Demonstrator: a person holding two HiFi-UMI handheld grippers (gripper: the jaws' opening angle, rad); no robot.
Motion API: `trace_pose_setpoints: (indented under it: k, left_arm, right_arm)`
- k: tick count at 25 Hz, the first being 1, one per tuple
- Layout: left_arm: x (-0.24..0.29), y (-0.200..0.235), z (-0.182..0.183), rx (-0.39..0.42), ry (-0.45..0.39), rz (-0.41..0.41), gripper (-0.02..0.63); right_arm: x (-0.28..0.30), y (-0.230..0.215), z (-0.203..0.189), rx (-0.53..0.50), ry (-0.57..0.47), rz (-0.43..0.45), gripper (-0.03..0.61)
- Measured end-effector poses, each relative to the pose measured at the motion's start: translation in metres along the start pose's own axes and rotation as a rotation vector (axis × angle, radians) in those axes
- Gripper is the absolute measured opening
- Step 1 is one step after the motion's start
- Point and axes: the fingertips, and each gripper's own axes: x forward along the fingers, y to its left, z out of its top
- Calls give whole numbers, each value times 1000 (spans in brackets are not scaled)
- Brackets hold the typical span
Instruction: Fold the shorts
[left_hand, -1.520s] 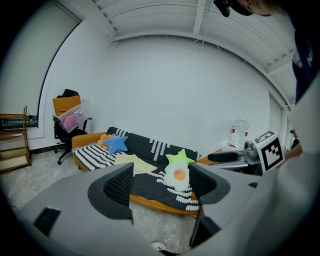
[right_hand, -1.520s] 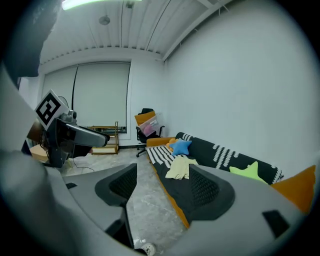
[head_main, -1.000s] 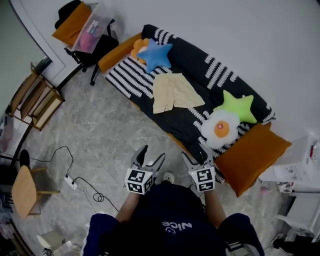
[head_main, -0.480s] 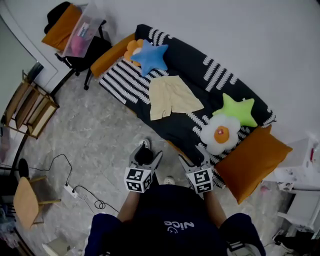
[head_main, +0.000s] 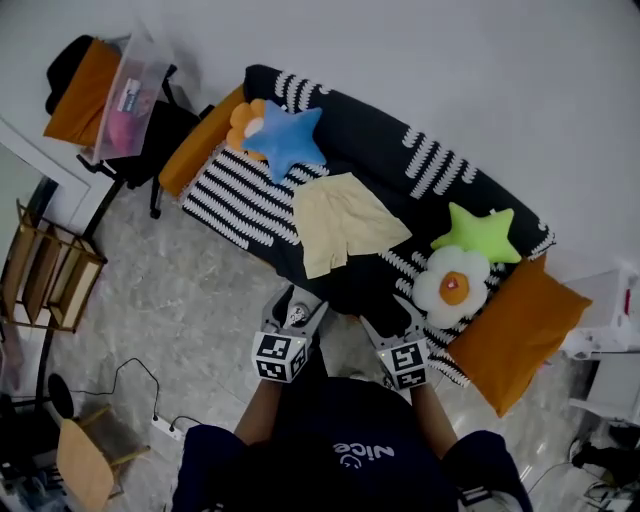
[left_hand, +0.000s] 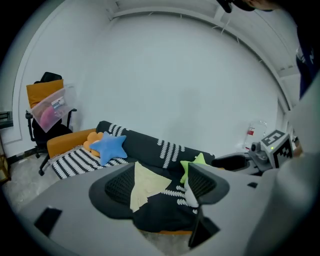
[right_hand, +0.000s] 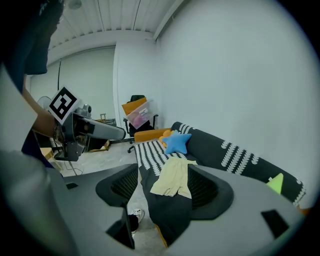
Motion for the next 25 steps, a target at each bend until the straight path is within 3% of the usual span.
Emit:
trace_pose_setpoints:
  k: [8, 15, 25]
  left_arm:
    - [39, 78, 41, 21, 37, -81, 324]
    - [65, 114, 61, 63, 65, -139, 318]
    - [88, 141, 67, 52, 113, -110, 316]
  right_arm:
    - [59, -3, 38, 15, 51, -82, 301]
    - [107, 3, 57, 5, 89, -105, 301]
    - [140, -13, 64, 63, 101, -87, 305]
